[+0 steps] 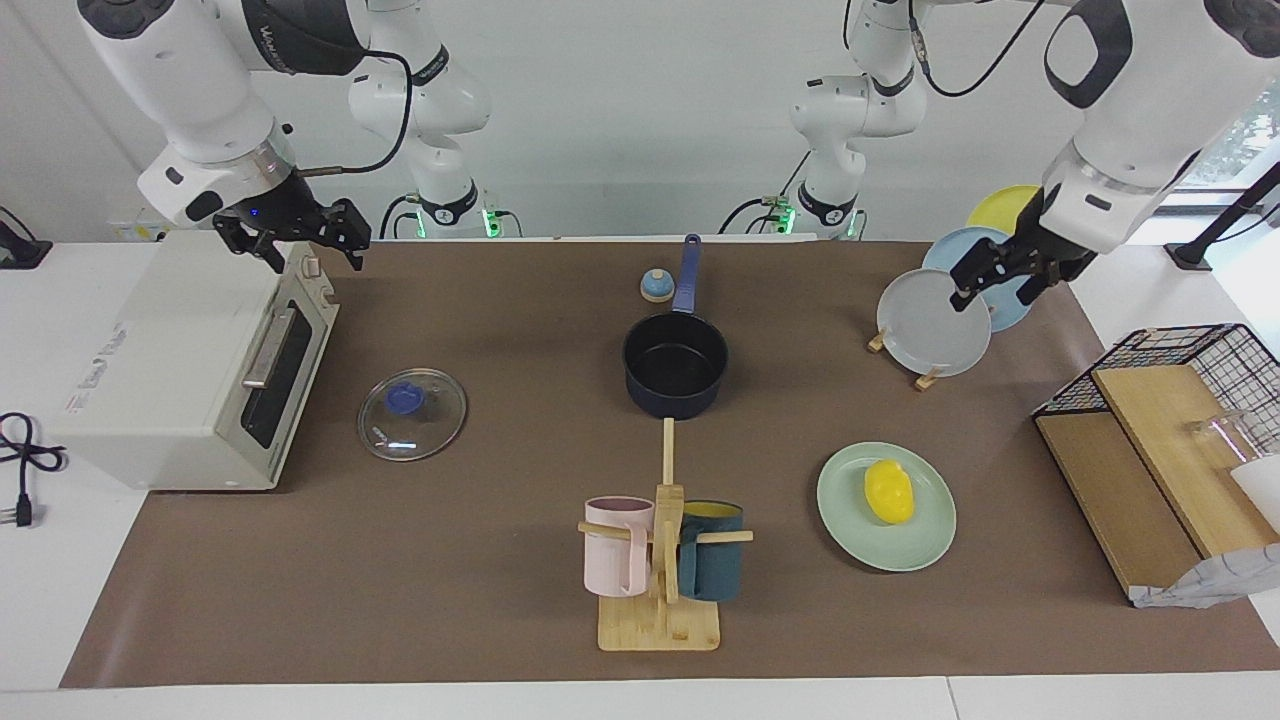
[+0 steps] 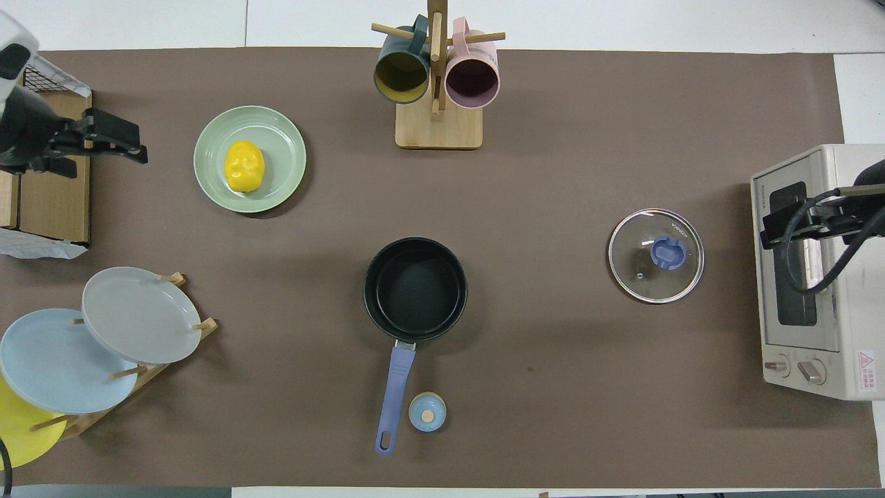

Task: Transfer potato from pot to plate

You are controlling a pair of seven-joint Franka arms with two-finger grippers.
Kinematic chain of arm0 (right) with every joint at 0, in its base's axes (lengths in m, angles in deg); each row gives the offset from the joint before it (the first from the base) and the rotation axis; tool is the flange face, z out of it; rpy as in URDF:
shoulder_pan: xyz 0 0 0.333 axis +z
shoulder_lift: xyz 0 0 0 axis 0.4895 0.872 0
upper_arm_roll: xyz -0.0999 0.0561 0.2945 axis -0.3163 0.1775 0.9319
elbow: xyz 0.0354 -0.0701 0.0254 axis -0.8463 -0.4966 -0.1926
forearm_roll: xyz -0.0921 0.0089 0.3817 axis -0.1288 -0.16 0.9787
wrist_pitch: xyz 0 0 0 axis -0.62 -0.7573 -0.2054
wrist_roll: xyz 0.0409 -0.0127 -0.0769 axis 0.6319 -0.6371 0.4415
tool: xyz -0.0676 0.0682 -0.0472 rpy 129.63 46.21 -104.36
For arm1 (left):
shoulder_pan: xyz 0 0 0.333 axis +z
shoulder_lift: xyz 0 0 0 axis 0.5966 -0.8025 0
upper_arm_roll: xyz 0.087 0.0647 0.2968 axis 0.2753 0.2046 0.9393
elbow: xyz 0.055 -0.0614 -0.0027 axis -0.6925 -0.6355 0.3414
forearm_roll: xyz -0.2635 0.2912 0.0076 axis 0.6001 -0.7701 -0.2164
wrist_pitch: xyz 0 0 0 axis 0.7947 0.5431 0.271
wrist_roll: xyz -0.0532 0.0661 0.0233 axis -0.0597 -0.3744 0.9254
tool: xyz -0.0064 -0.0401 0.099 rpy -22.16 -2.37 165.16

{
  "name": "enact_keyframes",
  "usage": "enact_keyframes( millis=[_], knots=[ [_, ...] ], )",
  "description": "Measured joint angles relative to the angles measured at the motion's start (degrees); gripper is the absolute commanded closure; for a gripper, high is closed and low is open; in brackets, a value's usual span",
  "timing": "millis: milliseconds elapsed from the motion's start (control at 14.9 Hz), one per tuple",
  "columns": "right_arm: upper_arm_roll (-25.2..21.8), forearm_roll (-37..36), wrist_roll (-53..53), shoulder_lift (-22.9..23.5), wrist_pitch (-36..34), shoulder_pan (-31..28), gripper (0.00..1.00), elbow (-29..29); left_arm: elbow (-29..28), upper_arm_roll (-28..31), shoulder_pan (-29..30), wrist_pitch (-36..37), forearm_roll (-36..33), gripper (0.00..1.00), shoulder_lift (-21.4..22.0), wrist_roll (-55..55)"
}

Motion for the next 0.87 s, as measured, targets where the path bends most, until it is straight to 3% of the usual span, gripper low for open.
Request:
enact_keyframes(
  millis=[201,402,872],
  knots=[
    [0.1,0.0,0.0,-0.1,0.0,0.0,0.00,0.0,-4.8,-0.1,0.0,2.1,0.0,0.00,4.0,0.0],
    [0.0,0.0,0.1,-0.1,0.0,-0.1,0.00,0.0,-8.2,-0.5,0.0,2.0,-0.4,0.00,4.6,0.0],
    [0.1,0.0,0.1,-0.1,0.0,-0.1,0.00,0.0,-5.0,-1.6,0.0,2.6,-3.8,0.00,4.6,0.0]
  ],
)
